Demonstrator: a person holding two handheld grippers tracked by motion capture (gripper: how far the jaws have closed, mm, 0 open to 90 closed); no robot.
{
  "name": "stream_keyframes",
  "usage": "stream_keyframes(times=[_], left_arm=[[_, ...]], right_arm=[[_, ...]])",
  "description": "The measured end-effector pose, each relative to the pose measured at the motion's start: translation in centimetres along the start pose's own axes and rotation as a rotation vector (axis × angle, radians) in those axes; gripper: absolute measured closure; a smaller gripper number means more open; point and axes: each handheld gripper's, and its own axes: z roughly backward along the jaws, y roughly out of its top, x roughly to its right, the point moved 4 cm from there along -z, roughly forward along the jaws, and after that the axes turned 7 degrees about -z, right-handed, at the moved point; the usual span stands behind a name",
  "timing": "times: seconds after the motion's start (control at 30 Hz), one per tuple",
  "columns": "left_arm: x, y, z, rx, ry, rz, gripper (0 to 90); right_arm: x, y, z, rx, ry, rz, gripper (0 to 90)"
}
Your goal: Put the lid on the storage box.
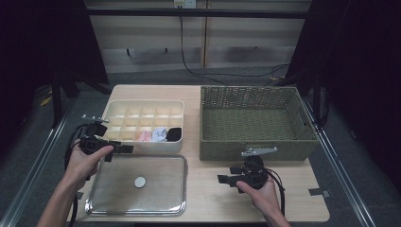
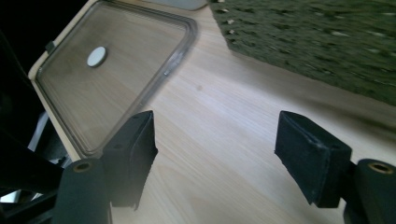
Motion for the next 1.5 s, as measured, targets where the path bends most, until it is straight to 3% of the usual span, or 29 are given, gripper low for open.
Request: stream_keyframes(times=[0.07, 0.23, 0.33, 0.4, 0.53, 0.63, 0.83, 1.0, 1.07, 1.13, 1.2, 1.3, 1.37, 1.5], left_arm=[[-0.1, -0.6, 0.4, -0.002, 0.03, -0.005, 28.5], [0.0, -2.2, 0.6, -0.014, 0.01, -0.007, 29.2], [-0.7, -3.3, 1.0, -0.013, 0.016, 0.025, 32.4], [-1.1, -4.0, 1.2, -0.01, 0.022, 0.034, 32.9], [-1.6, -5.2, 1.4, -0.016, 0.01, 0.051, 33.1], [-2.0, -5.7, 1.7, -0.011, 0.027, 0.061, 35.6], [-2.9, -6.6, 1.9, -0.012, 0.045, 0.083, 38.9], [-4.0, -7.8, 2.2, -0.028, 0.056, 0.115, 39.1], [-4.4, -8.2, 1.8, -0.043, 0.05, 0.125, 39.1], [-4.7, -8.5, 1.7, -0.034, 0.074, 0.13, 39.0], [-5.0, -8.8, 1.7, -0.028, 0.061, 0.146, 37.9], [-5.6, -9.2, 1.7, -0.038, 0.079, 0.147, 36.8], [-5.8, -9.3, 1.7, -0.032, 0.085, 0.17, 36.6], [-6.3, -9.8, 1.6, -0.065, 0.104, 0.167, 33.9]], right_arm=[[-0.3, 0.0, -0.3, -0.004, 0.017, 0.011, 28.7], [-0.6, 0.4, -1.4, -0.009, 0.029, 0.007, 29.5], [-1.1, 0.7, -1.9, -0.011, 0.04, 0.016, 30.6], [-1.6, 1.0, -2.5, -0.039, 0.038, 0.026, 32.2], [-2.6, 1.4, -3.6, -0.037, 0.05, 0.038, 38.0], [-3.1, 1.5, -4.9, -0.045, 0.051, 0.044, 40.5], [-3.9, 1.9, -6.3, -0.018, 0.066, 0.044, 44.4], [-4.5, 2.0, -7.4, -0.02, 0.045, 0.054, 43.4], [-4.6, 2.0, -7.9, -0.012, 0.058, 0.045, 42.9], [-4.7, 2.1, -8.3, -0.004, 0.062, 0.036, 42.8], [-4.9, 2.1, -8.7, -0.003, 0.073, 0.026, 41.1], [-5.0, 2.2, -9.4, -0.026, 0.066, 0.011, 39.7], [-5.0, 2.3, -9.8, -0.036, 0.066, 0.01, 38.2], [-5.0, 2.2, -10.4, -0.041, 0.065, 0.002, 36.6]])
